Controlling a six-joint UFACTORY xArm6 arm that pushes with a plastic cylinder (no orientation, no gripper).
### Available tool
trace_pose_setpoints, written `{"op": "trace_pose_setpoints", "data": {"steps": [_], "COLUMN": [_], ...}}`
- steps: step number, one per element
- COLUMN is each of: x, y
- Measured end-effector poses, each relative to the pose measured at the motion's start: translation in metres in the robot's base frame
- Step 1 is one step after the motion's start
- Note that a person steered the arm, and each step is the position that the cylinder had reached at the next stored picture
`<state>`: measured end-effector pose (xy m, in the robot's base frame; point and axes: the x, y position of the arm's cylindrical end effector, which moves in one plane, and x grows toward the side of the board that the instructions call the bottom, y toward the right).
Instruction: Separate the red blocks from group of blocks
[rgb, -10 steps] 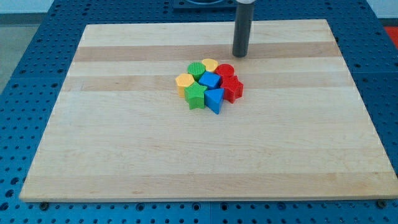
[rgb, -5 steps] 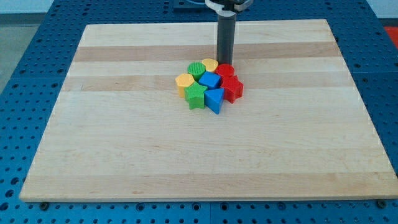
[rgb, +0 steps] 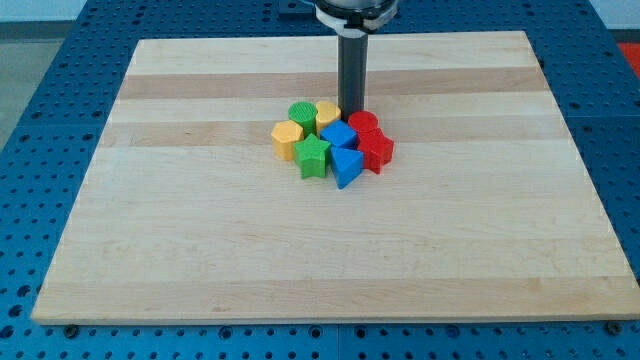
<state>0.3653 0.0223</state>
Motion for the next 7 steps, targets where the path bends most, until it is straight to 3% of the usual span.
{"op": "trace_pose_setpoints", "data": {"steps": [7], "x": [0.090], "y": [0.036]}}
